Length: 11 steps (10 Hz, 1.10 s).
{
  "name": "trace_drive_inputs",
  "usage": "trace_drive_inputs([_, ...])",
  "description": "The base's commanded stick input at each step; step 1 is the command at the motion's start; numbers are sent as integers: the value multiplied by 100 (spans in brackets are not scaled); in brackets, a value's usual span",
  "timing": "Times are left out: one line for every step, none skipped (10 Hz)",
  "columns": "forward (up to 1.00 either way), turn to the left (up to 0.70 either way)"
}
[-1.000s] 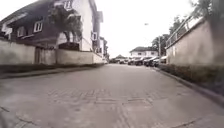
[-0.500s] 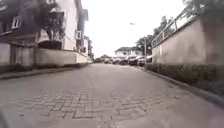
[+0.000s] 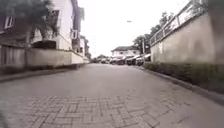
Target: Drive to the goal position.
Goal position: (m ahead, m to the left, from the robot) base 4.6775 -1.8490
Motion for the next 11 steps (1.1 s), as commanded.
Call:
trace_drive_inputs([70,0])
trace_drive_inputs([70,0])
trace_drive_inputs([70,0])
trace_drive_inputs([70,0])
trace_drive_inputs([70,0])
trace_drive_inputs([70,0])
trace_drive_inputs([70,0])
trace_drive_inputs([70,0])
trace_drive_inputs([70,0])
trace_drive_inputs([70,0])
trace_drive_inputs([70,0])
